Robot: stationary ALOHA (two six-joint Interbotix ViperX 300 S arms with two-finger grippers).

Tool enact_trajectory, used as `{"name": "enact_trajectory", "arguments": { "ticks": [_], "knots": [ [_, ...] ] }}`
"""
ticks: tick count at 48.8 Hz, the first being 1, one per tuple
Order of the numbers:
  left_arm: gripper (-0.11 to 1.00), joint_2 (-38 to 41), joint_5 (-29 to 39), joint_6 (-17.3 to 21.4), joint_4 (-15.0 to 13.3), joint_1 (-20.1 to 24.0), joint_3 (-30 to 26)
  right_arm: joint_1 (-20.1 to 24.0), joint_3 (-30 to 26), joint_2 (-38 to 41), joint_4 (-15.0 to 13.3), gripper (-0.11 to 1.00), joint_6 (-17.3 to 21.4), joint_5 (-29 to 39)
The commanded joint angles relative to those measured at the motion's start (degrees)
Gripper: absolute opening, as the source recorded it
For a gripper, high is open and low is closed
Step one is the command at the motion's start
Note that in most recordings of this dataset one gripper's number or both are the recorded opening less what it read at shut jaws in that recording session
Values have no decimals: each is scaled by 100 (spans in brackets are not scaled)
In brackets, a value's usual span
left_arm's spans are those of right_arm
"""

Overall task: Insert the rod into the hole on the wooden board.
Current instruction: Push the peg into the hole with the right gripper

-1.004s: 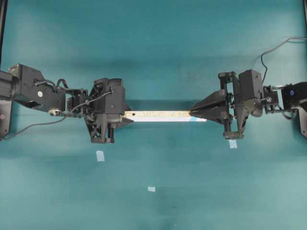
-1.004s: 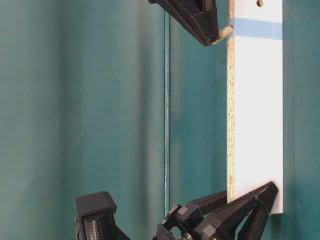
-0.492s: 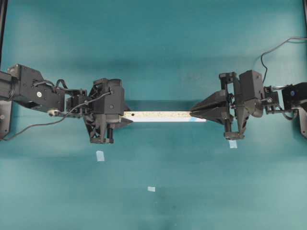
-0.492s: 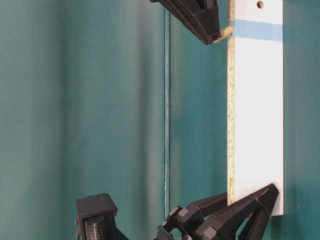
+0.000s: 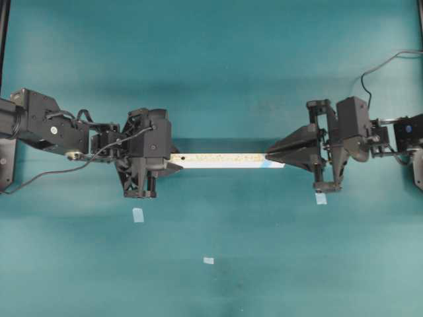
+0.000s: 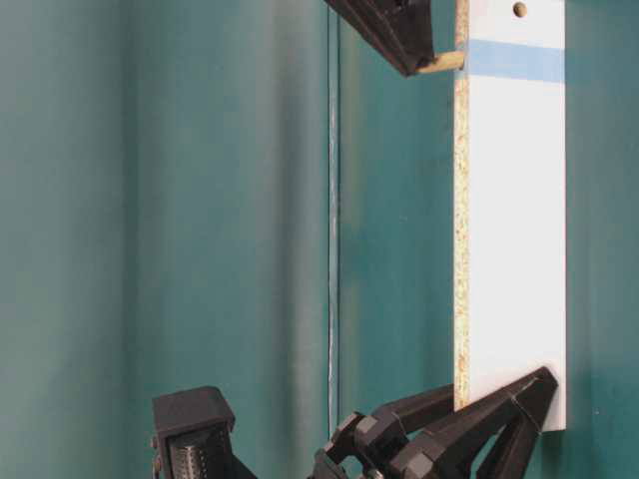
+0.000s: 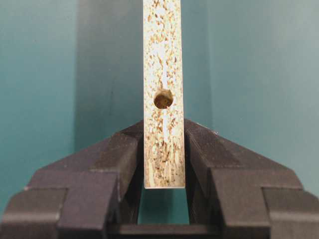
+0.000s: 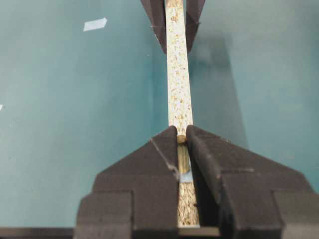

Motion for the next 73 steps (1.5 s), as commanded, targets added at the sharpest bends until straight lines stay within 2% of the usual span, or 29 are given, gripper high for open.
{"name": "enact_trajectory", "arguments": {
  "ticks": [1, 33, 51, 73],
  "knots": [
    [32, -97, 35, -44, 18, -35, -18, 9, 44, -176, 18, 10, 9, 44],
    [32, -97, 35, -35, 9, -44, -18, 9, 18, -246, 9, 10, -26, 246],
    [32, -88, 35, -35, 18, -35, -9, 9, -237, -255, 18, 10, -70, 255],
    [32, -70, 35, -35, 9, -44, -9, 9, -123, -457, 18, 10, -70, 404]
  ]
}}
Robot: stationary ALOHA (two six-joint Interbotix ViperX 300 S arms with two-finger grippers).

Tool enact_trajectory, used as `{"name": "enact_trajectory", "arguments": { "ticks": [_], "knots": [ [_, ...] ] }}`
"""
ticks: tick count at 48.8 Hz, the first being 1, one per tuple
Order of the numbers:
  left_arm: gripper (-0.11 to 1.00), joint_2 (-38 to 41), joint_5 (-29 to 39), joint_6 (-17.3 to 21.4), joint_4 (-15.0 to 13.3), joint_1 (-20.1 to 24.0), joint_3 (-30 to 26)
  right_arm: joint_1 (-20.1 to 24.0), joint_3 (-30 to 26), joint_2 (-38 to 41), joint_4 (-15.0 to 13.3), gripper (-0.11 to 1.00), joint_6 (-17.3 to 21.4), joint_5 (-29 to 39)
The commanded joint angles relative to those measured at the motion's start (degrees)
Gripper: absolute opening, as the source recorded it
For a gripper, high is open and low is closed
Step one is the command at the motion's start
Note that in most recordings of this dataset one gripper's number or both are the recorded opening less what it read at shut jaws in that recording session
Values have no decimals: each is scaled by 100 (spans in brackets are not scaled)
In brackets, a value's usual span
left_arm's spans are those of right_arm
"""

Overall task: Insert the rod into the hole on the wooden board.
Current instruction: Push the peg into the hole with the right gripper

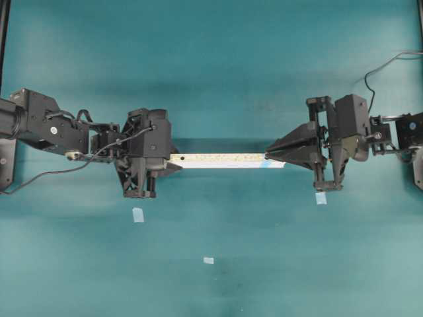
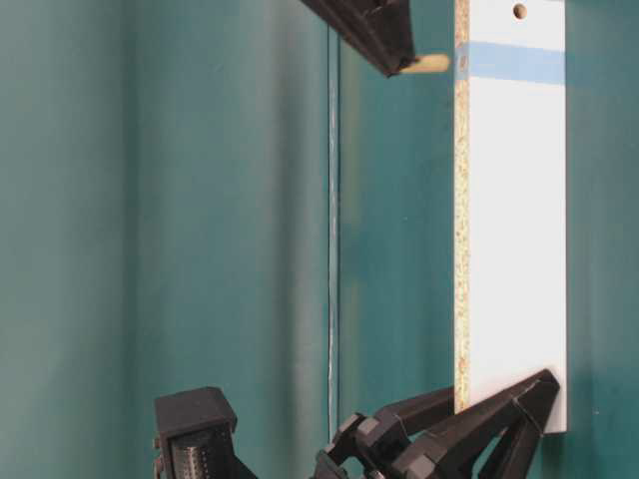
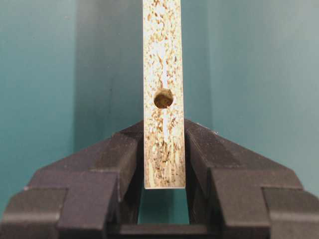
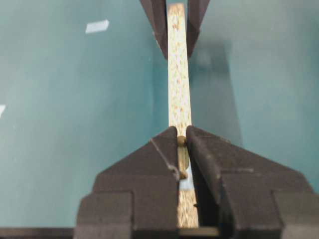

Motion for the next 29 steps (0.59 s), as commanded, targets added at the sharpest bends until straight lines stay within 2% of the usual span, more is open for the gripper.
{"name": "enact_trajectory", "arguments": {
  "ticks": [1, 29],
  "knots": [
    [32, -70, 18, -35, 18, -26, -18, 9, -18, -105, 9, 10, 0, 0],
    [32, -62, 18, -35, 9, -35, -18, 9, -70, 9, 9, 10, 0, 0]
  ]
}}
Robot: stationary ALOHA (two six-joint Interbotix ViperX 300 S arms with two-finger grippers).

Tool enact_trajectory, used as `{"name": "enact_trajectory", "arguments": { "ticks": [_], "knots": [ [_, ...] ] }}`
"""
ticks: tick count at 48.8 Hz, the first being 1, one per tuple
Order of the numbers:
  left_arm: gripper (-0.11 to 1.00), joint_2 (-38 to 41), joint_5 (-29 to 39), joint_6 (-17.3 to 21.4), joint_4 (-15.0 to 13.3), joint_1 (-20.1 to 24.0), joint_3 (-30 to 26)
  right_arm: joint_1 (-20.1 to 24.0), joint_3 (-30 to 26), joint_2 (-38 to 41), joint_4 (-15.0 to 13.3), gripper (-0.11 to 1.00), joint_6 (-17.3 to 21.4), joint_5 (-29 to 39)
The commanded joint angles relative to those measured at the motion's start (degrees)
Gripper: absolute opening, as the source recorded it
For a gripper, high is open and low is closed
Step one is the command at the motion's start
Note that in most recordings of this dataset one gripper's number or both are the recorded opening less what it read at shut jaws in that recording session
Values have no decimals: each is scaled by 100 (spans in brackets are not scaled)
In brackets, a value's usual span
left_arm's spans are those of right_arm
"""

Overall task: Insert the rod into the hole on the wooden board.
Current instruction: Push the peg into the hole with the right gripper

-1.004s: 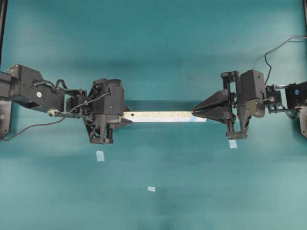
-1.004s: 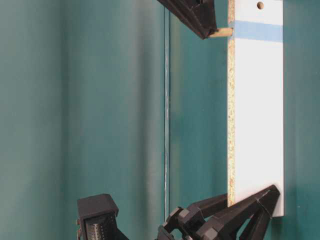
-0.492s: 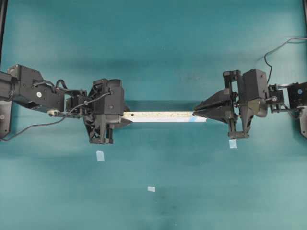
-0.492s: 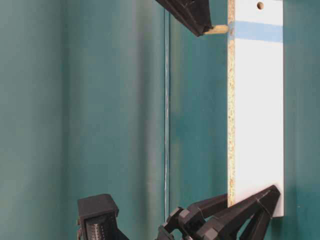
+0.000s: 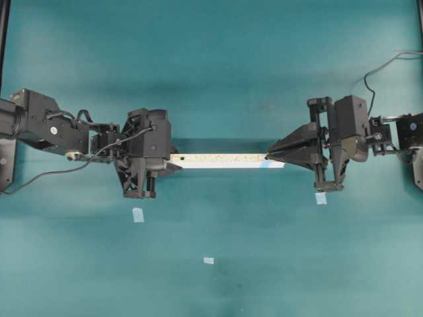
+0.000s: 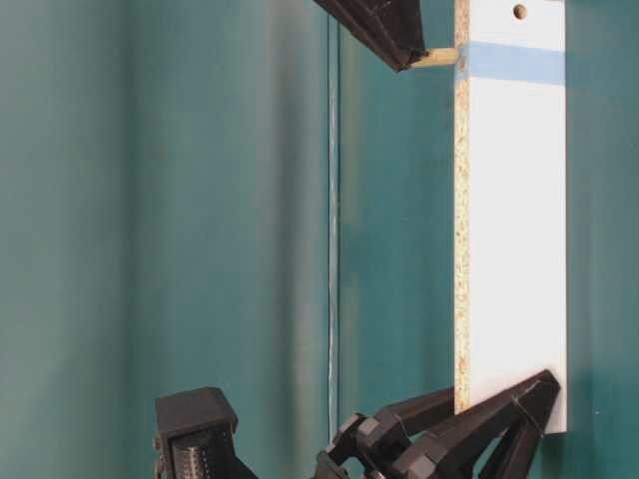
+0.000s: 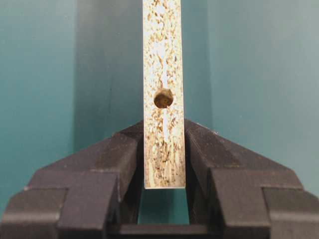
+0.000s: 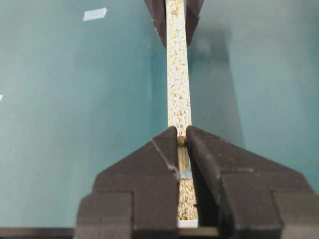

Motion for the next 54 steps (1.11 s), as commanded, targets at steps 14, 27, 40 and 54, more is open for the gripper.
{"name": "enact_trajectory", "arguments": {
  "ticks": [14, 27, 40, 54],
  "knots": [
    [32, -70, 18, -26, 9, -35, 0, 18, -176, 114, 18, 10, 0, -26],
    [32, -70, 18, -26, 9, -35, 35, 18, -88, 123, 9, 10, 9, -26],
    [32, -70, 18, -26, 18, -35, 44, 26, -26, 114, 18, 10, 18, 9],
    [32, -70, 18, -35, 9, -35, 35, 132, -141, 158, 9, 10, 18, 466]
  ]
}}
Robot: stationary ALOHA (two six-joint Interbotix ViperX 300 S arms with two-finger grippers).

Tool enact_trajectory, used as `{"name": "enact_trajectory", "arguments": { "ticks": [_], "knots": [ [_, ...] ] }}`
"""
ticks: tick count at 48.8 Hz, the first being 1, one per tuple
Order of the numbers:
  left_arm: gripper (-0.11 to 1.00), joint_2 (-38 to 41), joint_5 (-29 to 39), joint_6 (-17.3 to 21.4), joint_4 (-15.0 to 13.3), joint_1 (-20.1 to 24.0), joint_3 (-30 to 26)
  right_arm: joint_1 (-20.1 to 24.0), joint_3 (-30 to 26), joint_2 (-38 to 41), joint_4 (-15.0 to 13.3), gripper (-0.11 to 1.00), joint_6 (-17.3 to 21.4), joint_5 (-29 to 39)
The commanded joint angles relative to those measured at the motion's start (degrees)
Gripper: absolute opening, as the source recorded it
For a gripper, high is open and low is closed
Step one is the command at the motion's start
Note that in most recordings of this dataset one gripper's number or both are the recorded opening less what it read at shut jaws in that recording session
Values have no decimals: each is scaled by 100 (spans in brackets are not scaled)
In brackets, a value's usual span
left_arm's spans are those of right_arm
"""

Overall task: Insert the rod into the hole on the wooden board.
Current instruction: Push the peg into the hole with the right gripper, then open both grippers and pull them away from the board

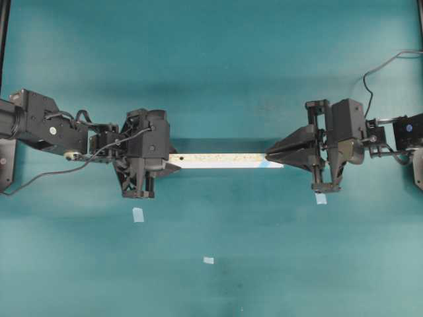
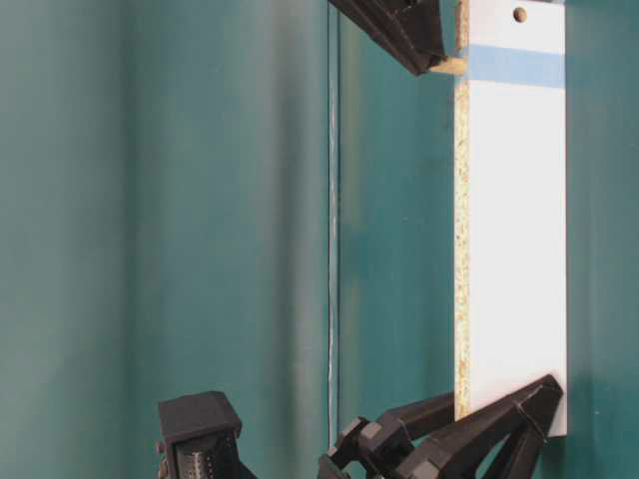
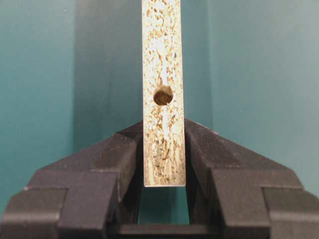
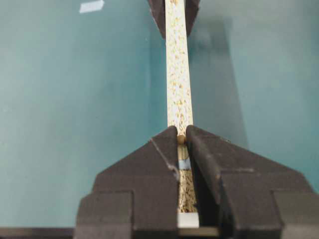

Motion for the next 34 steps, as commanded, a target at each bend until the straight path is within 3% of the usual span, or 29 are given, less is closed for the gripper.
{"name": "enact_trajectory", "arguments": {
  "ticks": [1, 23, 30, 32, 34],
  "knots": [
    [32, -70, 26, -44, 9, -35, -18, 62, -79, 0, 9, 10, 0, 70],
    [32, -114, 0, -35, 9, -35, -18, 141, -149, 167, 9, 10, 62, 185],
    [32, -123, 9, -62, 9, -26, -44, 141, -149, -18, 9, 10, 97, 624],
    [35, -123, 18, -53, 9, -26, -70, 141, -158, -88, 9, 10, 97, 782],
    [46, -114, 18, -53, 9, -35, -97, 149, -167, -167, 9, 10, 70, 958]
  ]
}}
